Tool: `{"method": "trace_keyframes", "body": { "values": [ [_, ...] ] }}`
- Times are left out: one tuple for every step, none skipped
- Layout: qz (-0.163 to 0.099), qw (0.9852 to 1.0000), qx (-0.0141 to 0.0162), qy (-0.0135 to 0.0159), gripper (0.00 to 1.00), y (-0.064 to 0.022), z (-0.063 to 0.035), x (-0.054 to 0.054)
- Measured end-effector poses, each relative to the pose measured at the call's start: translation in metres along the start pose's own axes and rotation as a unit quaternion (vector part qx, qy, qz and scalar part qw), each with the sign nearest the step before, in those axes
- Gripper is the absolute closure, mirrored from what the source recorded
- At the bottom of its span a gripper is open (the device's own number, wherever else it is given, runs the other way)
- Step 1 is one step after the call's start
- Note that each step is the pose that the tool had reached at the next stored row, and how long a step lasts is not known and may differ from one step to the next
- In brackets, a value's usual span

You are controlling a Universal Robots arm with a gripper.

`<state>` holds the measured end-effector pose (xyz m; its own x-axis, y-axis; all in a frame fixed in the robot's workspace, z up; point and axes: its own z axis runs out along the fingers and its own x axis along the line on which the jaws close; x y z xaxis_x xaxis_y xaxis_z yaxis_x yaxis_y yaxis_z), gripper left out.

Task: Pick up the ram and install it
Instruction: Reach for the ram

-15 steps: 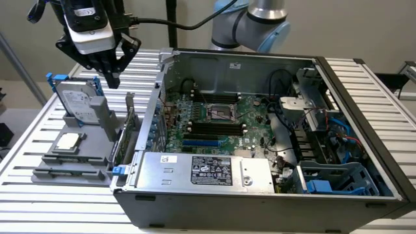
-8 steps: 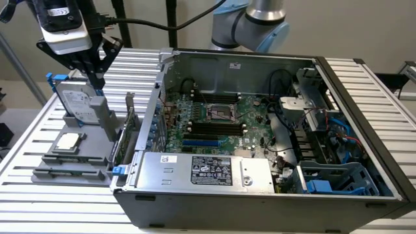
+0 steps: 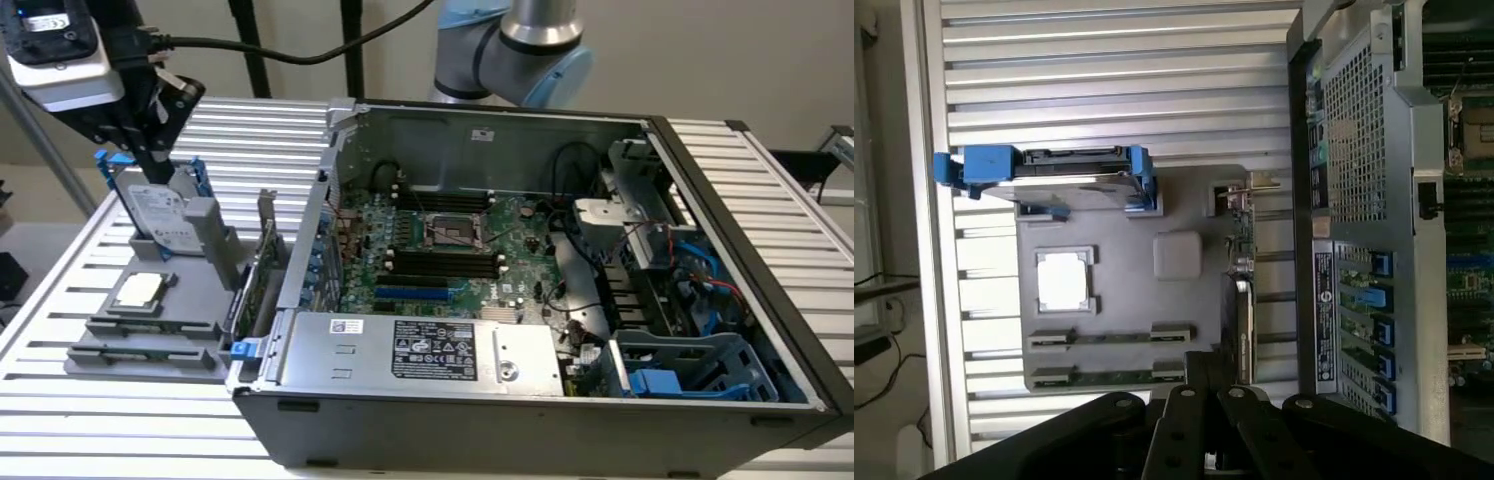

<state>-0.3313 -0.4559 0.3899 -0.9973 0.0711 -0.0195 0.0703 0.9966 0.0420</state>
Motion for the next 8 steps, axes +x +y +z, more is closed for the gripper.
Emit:
{"method": "trace_keyframes", "body": {
  "values": [
    [0.000,1.0000,0.0002,0.0000,0.89,-0.0005,0.0000,0.005],
    [0.000,1.0000,0.0003,0.0000,0.89,-0.0009,0.0000,0.009],
    [0.000,1.0000,0.0006,0.0000,0.89,-0.0014,-0.0001,0.014],
    [0.000,1.0000,0.0007,0.0000,0.89,-0.0019,-0.0001,0.018],
    [0.000,1.0000,0.0009,-0.0001,0.89,-0.0023,-0.0002,0.023],
    [0.000,1.0000,0.0010,-0.0001,0.89,-0.0028,-0.0002,0.027],
    [0.000,1.0000,0.0013,0.0000,0.89,-0.0032,-0.0003,0.032],
    [0.000,1.0000,0.0015,-0.0001,0.89,-0.0037,-0.0003,0.036]
  ]
}}
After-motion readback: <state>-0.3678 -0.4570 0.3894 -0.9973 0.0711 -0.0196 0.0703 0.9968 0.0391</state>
